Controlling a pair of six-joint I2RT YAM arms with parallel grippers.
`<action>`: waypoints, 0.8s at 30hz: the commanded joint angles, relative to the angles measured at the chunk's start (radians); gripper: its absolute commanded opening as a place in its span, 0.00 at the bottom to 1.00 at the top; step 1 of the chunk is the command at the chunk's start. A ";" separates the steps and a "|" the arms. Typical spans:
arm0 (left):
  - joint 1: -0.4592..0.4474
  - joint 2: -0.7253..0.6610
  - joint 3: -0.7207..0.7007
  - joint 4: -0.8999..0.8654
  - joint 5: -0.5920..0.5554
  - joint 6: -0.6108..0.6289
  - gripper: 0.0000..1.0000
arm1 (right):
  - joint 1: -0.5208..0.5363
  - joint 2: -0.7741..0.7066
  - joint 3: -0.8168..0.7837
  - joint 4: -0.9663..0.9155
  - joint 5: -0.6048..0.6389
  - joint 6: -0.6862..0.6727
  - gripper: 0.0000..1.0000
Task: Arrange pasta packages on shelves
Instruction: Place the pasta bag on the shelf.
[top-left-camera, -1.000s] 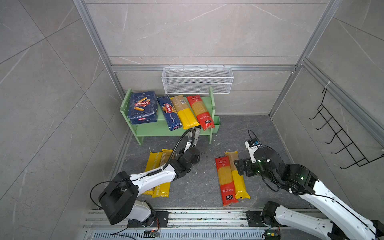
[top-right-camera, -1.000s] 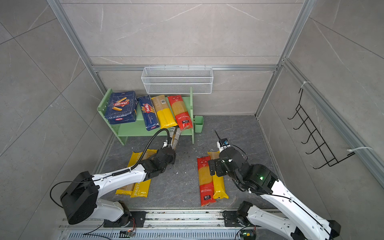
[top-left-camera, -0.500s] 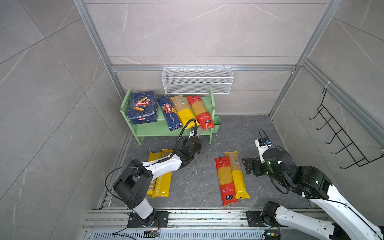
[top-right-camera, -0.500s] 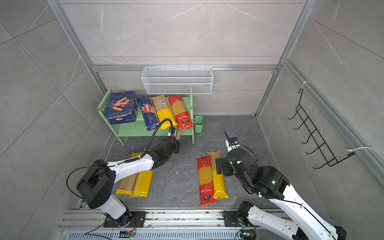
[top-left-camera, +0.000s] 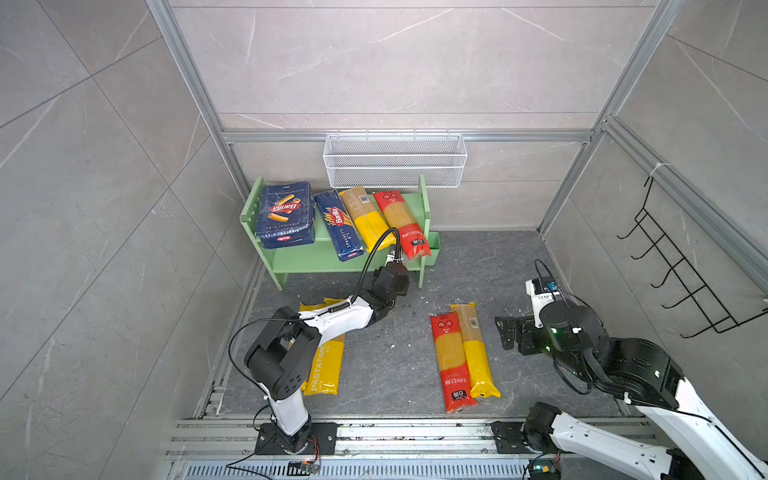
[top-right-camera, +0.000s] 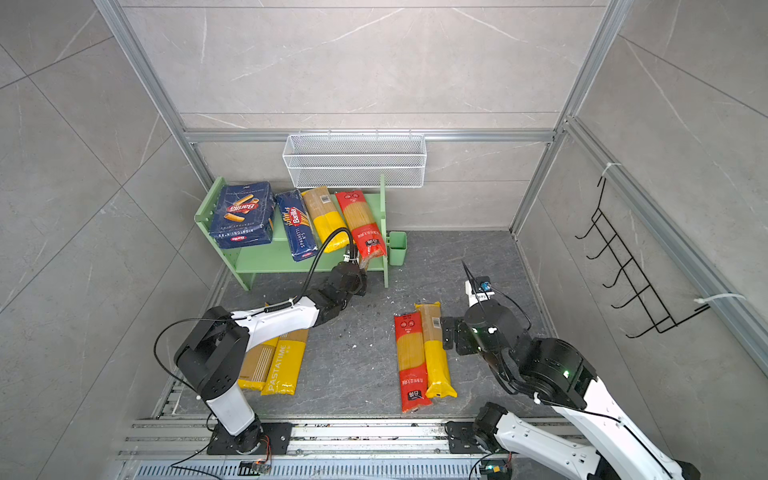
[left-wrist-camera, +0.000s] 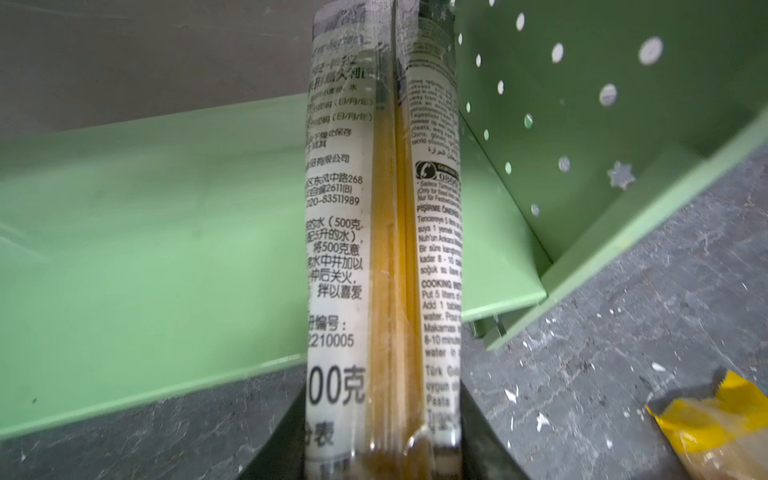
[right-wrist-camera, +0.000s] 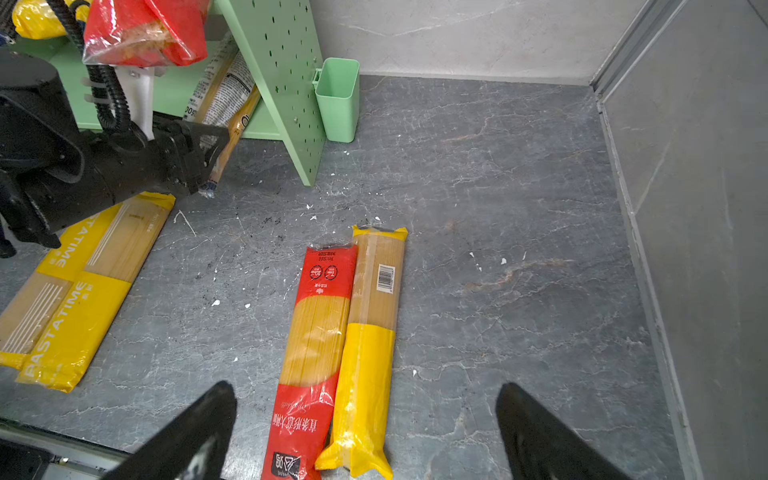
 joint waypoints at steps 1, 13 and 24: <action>0.011 -0.017 0.108 0.198 -0.069 0.002 0.00 | -0.004 0.012 0.020 0.004 0.010 0.019 1.00; 0.012 0.000 0.167 0.091 -0.050 -0.093 0.53 | -0.003 0.000 0.026 -0.007 0.016 0.013 1.00; 0.011 -0.087 0.106 0.034 -0.024 -0.131 0.65 | -0.003 -0.012 0.014 0.006 0.002 -0.002 1.00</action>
